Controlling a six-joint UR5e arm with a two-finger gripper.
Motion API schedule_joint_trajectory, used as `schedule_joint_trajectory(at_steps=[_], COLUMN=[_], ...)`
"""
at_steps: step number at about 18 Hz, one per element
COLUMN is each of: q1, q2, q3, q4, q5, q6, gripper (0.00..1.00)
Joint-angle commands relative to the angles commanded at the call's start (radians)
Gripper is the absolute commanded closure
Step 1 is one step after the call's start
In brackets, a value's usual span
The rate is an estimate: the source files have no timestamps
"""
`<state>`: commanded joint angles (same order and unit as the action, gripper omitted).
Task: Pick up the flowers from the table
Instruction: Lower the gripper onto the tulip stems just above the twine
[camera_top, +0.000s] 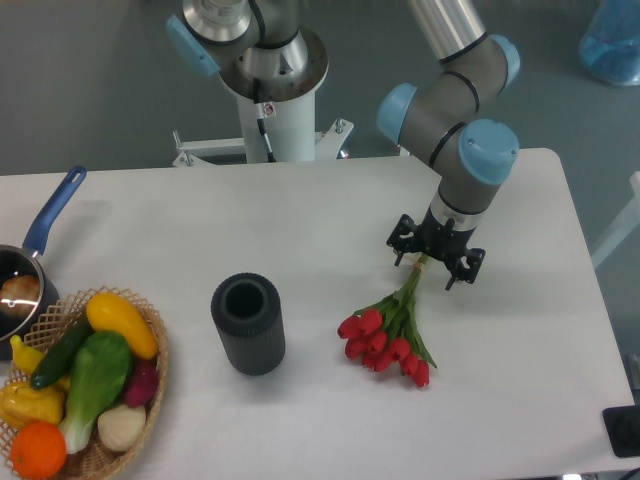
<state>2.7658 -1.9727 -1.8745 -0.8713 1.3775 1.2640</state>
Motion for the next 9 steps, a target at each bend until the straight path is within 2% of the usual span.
schedule_joint_trajectory(at_steps=[9], q1=[-0.020], q2=[-0.003], q3=[0.002], q4=[0.005], q5=[0.023], q6=[0.032], gripper=[0.00])
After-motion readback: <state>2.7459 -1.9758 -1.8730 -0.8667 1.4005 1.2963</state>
